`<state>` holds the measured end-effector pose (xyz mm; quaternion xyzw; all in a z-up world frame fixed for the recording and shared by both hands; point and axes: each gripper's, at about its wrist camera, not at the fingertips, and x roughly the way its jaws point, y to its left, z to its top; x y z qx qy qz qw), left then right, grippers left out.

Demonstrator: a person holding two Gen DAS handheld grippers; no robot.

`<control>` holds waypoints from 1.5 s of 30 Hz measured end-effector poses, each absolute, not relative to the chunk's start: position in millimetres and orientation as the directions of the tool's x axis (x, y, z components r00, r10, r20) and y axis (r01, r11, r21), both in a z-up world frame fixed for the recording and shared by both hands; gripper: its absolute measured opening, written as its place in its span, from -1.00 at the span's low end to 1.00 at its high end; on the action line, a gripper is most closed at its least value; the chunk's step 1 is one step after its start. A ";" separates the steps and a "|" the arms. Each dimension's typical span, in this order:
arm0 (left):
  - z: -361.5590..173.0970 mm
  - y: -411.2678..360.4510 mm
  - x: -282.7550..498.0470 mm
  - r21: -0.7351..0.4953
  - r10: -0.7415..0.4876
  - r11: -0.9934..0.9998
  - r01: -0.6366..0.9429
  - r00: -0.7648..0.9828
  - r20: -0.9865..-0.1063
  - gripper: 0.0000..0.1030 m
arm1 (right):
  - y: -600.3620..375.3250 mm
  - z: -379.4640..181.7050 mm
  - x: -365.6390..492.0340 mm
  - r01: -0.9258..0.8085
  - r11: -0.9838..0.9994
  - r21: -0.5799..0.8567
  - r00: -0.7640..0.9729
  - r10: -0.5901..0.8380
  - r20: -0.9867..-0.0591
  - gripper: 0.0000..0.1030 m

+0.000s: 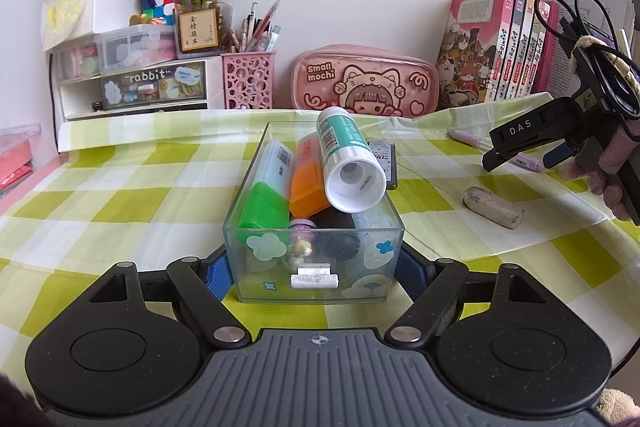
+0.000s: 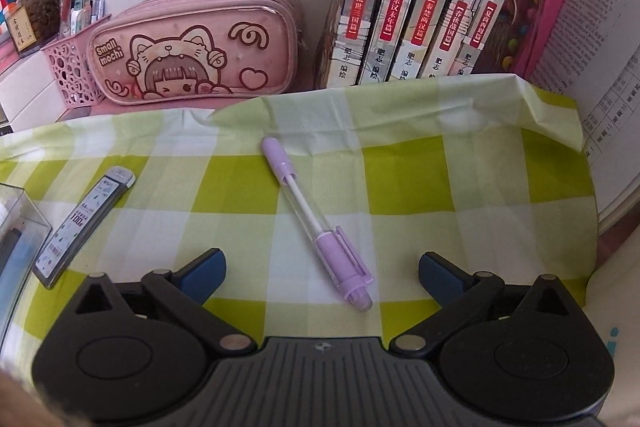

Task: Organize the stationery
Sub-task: 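Move the right gripper to the purple pen and grasp it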

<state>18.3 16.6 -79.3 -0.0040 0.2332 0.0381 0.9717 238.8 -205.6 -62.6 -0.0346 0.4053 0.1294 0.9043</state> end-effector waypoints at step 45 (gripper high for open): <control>-79.1 16.9 18.3 0.010 0.072 0.997 -0.076 0.888 -0.454 0.53 | -194.5 -32.8 126.7 -0.390 0.909 0.144 0.496 0.339 -0.799 -0.53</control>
